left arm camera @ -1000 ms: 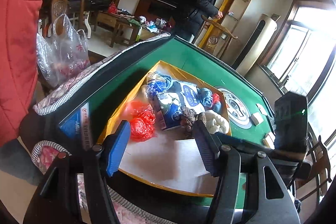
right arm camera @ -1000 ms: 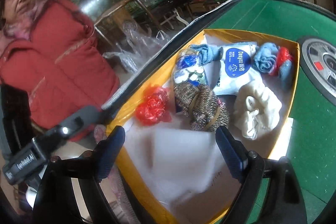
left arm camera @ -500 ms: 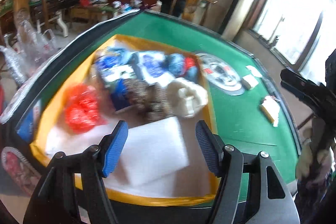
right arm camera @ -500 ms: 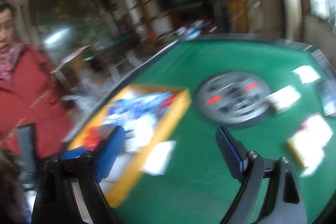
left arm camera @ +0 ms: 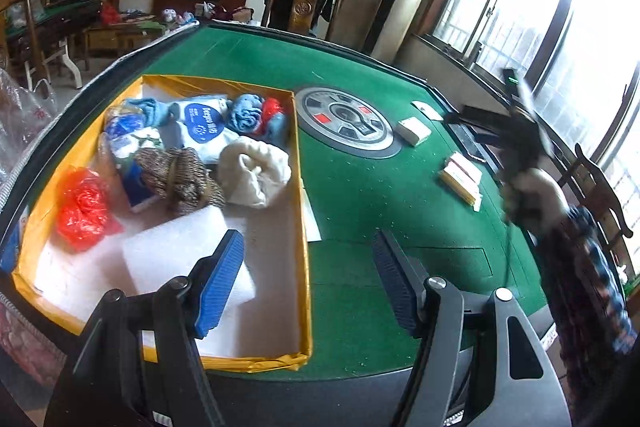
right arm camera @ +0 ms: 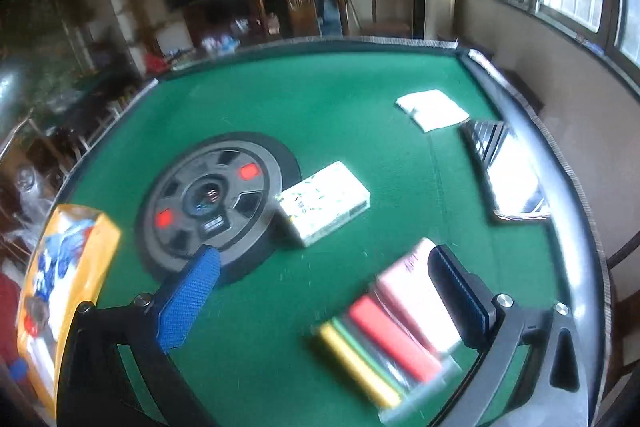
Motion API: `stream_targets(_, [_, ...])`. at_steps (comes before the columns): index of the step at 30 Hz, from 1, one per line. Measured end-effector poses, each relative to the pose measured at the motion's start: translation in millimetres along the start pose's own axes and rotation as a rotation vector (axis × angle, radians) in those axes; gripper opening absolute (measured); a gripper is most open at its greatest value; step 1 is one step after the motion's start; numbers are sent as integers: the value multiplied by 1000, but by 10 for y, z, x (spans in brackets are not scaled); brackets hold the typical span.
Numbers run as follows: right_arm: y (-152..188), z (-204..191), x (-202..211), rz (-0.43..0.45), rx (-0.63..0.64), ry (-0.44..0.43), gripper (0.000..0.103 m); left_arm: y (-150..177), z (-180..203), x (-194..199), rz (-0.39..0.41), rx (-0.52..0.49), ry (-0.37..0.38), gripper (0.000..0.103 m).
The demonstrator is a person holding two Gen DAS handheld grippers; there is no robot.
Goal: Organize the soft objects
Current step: 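Move the right tool to the lemon-print tissue pack and grasp it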
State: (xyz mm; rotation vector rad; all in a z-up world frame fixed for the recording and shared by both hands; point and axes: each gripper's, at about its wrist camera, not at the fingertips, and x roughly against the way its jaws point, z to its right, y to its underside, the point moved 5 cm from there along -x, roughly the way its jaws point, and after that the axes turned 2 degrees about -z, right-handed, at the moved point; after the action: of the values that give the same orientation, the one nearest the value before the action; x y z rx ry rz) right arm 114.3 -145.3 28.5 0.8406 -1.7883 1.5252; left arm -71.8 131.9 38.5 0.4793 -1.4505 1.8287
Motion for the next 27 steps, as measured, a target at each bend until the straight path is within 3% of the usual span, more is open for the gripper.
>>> stream_targets(4, [-285,112,-387,-84,-120,-17,102,-20,-12,7,-6,9,-21,66])
stream_targets(7, [-436,189,-720,-150,-224,36,102,-35,-63,41,-3,12,-42,66])
stream_targets(10, [-505,117,-910,-187,-224,89,99,-55,-84,106,12,-7,-59,66])
stream_targets(12, [-495,4,-966,-201,-178,113,72,-68,-82,147,28,-16,-62,66])
stream_targets(13, [-456,-45,-990,-217,-150,135,53,-72,-90,149,31,-15,-61,66])
stream_targets(14, [-442,-81,-975,-211,-134,144,52,-73,-96,147,32,-11,-56,66])
stream_targets(21, [87,-443,-567,-243,18,21,50,-16,-107,79,16,15,-10,66])
stream_targets(24, [525,-623,-256,-270,66,-17,50,1,-81,124,29,16,7,66])
stream_targets(27, [1017,-804,74,-277,125,-1,51,29,-33,138,31,14,27,66])
